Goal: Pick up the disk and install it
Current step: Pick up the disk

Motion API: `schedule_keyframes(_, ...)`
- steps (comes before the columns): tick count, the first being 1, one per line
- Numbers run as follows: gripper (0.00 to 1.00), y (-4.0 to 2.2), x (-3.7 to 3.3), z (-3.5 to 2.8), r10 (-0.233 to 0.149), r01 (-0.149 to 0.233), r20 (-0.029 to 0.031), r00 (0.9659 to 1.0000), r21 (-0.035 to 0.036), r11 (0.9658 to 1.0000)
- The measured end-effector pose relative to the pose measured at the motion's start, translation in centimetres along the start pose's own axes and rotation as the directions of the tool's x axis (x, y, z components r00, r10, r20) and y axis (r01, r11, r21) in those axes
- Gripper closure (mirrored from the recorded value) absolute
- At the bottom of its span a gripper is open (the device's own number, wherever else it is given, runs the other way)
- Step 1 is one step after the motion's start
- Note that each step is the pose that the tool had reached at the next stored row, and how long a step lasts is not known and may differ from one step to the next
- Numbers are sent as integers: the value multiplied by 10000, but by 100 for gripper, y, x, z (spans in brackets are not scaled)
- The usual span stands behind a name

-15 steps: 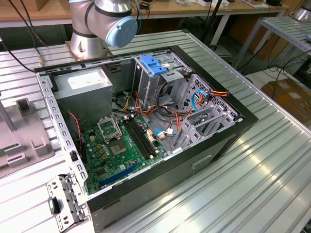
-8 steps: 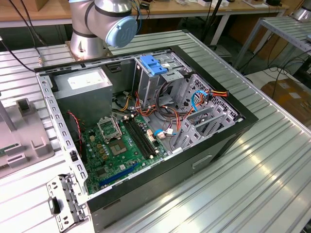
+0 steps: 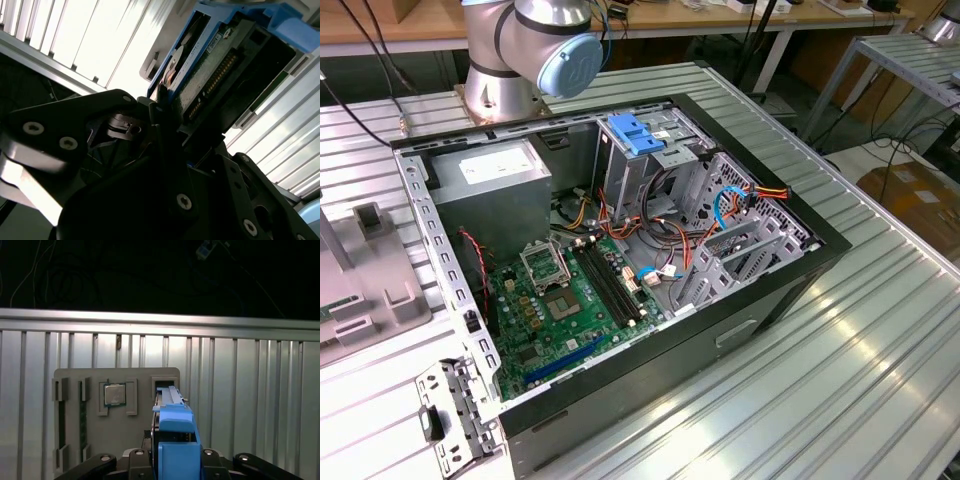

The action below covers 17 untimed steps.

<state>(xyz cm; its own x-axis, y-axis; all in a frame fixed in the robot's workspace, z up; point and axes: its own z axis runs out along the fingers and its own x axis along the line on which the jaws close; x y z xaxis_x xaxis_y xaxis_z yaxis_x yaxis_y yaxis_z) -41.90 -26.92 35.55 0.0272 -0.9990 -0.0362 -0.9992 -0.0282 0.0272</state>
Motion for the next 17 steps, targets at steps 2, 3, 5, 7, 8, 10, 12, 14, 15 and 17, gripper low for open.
schedule_keyframes(2,64,0,0,-9,0,0,0,10000,-1,10000)
schedule_keyframes(3,64,0,-1,-12,0,0,0,10000,0,10000)
schedule_keyframes(5,64,1,-1,-29,0,0,0,10000,0,10000)
schedule_keyframes(7,64,1,-2,-45,0,0,0,10000,-1,10000)
schedule_keyframes(8,64,1,-2,-50,0,0,0,10000,-2,10000)
schedule_keyframes(10,64,2,-2,-65,0,0,0,10000,0,10000)
schedule_keyframes(12,64,3,-3,-79,0,0,0,10000,0,10000)
schedule_keyframes(14,64,3,-3,-93,0,0,0,10000,-1,10000)
schedule_keyframes(15,64,3,-4,-105,0,0,0,10000,-1,10000)
schedule_keyframes(17,64,3,-4,-120,0,0,0,10000,-2,10000)
